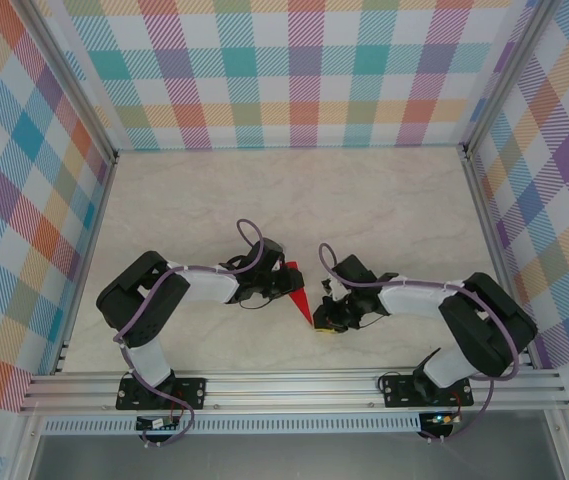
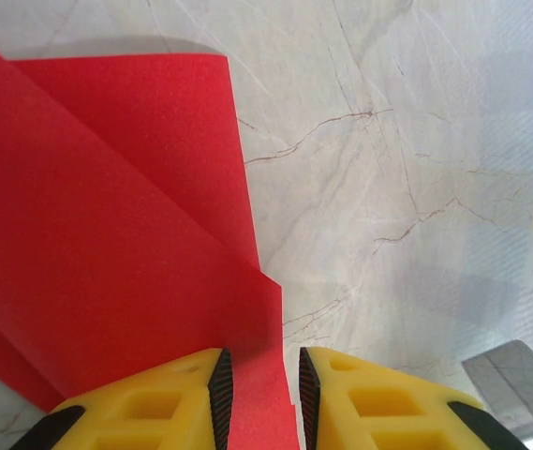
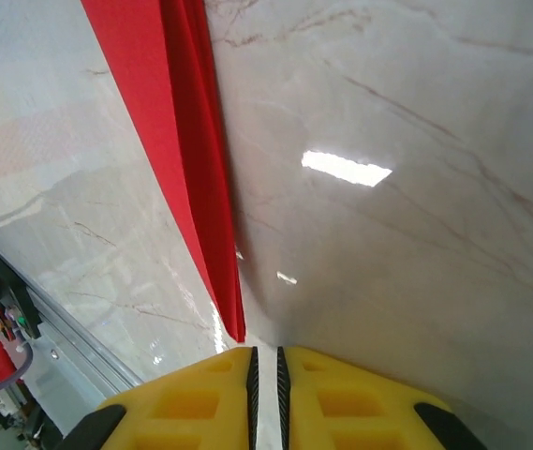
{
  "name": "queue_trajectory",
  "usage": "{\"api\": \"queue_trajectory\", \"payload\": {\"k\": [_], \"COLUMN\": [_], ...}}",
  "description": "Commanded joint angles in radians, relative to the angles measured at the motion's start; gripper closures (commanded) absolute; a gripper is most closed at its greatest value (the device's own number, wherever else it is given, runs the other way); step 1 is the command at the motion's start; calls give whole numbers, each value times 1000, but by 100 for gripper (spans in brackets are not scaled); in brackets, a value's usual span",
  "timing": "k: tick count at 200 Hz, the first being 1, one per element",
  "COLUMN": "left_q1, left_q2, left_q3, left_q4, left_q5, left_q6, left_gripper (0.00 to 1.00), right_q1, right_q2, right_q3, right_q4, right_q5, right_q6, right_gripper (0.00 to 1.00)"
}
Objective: Fold a paper plane with a square sheet of paper (pick it up from the middle)
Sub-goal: Fold the wing for the fifth time at the center of the table.
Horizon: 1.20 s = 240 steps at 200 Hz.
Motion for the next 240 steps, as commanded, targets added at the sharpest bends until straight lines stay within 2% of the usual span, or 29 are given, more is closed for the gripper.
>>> {"api": "queue_trajectory", "payload": {"k": [1,28,62,107,130,176,201,240], "left_q1": [-24,-24,-24,-25,-25,-25,-24,-24], "left_q2": [91,96,96,92,88,87,91,90], "left_q3": [-9,-7,-5,-7,-10,-5,-1,2], "left_q4": [-75,-77,-83,-79,-76,-82,-79,-80], "left_q5": [9,14,17,20,21,21,23,23], "left_q6": [16,16,16,16,14,20,17,17], "left_gripper": [72,72,72,72,72,72,72,72], "right_q1": [8,2,-24,-37,-37,-37,-38,-37], "right_q2": [-63,-78,-1,127,157,116,104,182], "right_q3": [21,49,77,98,97,106,127,140], "right_q4": [-19,89,192,325,338,193,218,294], "right_q5": [52,67,71,-26,-43,17,-17,-39], "right_q6": [26,101,159,190,195,138,135,185], "right_gripper": [84,83,84,84,84,83,83,84]}}
